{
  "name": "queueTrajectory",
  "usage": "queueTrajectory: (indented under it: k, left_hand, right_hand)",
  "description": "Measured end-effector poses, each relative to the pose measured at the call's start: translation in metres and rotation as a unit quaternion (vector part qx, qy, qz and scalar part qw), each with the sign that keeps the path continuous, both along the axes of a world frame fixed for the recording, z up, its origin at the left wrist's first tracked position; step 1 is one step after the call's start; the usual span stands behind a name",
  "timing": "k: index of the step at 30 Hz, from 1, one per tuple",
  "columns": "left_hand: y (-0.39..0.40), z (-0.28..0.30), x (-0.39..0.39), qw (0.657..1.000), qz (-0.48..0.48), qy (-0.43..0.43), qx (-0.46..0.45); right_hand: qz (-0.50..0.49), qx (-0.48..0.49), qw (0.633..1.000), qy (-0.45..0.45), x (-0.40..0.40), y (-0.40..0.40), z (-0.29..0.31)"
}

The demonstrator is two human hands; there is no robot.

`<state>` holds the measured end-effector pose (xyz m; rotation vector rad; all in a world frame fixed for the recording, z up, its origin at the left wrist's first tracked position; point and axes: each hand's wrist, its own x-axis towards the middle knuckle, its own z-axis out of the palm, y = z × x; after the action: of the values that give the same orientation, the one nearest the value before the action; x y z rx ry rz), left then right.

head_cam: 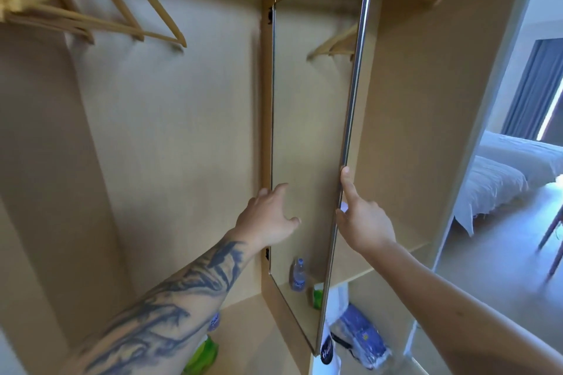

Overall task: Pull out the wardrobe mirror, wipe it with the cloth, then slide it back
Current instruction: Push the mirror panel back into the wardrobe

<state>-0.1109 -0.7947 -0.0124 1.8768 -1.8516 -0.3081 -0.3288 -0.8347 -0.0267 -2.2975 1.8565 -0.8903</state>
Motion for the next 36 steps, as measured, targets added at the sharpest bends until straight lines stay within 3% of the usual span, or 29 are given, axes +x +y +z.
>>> queueTrajectory:
  k: [9, 14, 25, 36]
  left_hand:
    - [0.016, 0.009, -0.019, 0.999, 0.030, -0.023, 0.005]
    - [0.008, 0.014, -0.022, 0.998, 0.050, -0.027, -0.003]
    - [-0.020, -0.007, -0.021, 0.998, 0.051, -0.034, 0.013]
    - [-0.031, -0.007, -0.007, 0.997, 0.056, -0.046, 0.022]
  right_hand:
    - [0.038, 0.048, 0.996, 0.062, 0.001, -0.010, 0.017]
    - [0.081, -0.001, 0.992, 0.097, 0.005, -0.020, 0.020]
    - [0.054, -0.051, 0.977, 0.198, 0.011, -0.049, -0.003]
    - [0.071, -0.025, 0.985, 0.157, 0.020, -0.065, -0.003]
